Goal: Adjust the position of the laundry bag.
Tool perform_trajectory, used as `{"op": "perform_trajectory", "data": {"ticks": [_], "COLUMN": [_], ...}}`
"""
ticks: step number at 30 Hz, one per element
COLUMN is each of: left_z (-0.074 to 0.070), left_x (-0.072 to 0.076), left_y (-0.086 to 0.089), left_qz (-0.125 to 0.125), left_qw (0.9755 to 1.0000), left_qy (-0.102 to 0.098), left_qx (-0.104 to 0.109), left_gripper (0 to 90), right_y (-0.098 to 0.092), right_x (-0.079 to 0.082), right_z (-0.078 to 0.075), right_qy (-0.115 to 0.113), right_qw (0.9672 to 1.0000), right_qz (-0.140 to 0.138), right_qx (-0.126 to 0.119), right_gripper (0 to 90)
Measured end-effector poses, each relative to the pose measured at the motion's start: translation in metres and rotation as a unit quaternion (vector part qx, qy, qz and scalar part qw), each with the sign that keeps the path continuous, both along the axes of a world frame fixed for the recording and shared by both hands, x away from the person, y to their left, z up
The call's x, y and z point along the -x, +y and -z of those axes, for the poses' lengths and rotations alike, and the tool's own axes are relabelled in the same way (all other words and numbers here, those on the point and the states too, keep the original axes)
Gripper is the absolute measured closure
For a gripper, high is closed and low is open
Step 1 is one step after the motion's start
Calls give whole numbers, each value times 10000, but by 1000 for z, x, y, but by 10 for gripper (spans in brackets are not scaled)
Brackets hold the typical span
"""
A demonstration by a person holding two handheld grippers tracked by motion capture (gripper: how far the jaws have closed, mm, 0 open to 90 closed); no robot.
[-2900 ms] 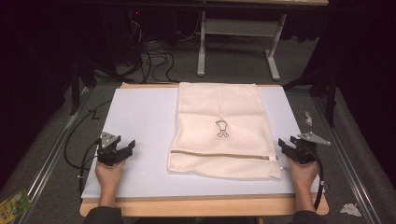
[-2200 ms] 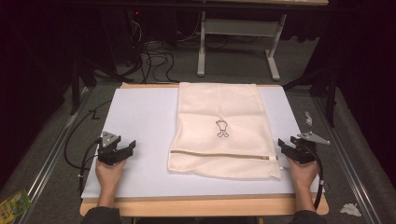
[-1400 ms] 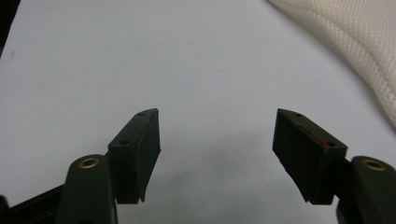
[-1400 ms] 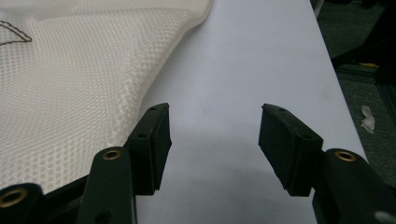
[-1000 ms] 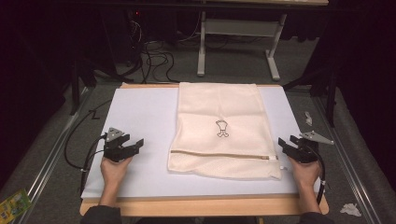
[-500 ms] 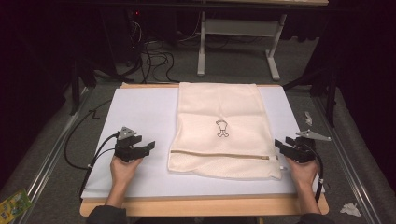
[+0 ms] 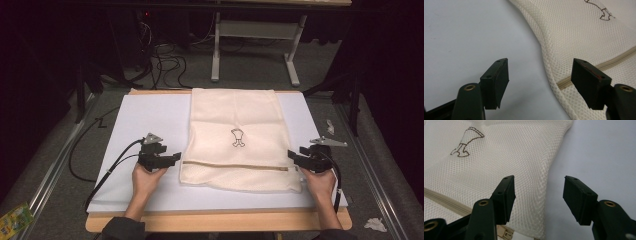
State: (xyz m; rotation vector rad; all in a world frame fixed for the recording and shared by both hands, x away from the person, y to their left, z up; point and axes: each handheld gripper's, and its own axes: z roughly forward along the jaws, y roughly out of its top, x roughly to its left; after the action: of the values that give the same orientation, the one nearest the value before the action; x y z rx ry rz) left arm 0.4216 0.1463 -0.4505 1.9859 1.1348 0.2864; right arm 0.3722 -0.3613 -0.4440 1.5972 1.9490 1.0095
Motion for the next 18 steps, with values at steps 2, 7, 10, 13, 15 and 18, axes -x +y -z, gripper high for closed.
{"op": "perform_trajectory", "data": {"ticks": [2, 7, 10, 13, 15, 18], "left_z": [-1, 1, 2, 4, 6, 12], "left_x": [-1, -8, -13, -21, -23, -27], "left_y": [-6, -23, -33, -43, -46, -51], "left_qz": [72, 181, 247, 248, 212, 126], "left_qw": [10000, 9997, 9994, 9991, 9991, 9989], "left_qy": [43, 173, 242, 320, 357, 395], "left_qx": [55, 58, 1, -140, -106, -231], "left_gripper": [308, 305, 305, 296, 297, 299], "right_y": [3, 8, 9, 10, 10, 9], "right_x": [-4, -9, -12, -18, -18, -18], "right_z": [-2, -5, -5, -3, -1, 4], "right_qy": [106, 239, 324, 554, 610, 604], "right_qw": [9999, 9996, 9993, 9982, 9979, 9978], "right_qz": [-64, -110, -140, -104, -104, -115], "right_qx": [64, 109, 154, 206, 211, 245], "right_gripper": [424, 406, 394, 364, 364, 379]}}
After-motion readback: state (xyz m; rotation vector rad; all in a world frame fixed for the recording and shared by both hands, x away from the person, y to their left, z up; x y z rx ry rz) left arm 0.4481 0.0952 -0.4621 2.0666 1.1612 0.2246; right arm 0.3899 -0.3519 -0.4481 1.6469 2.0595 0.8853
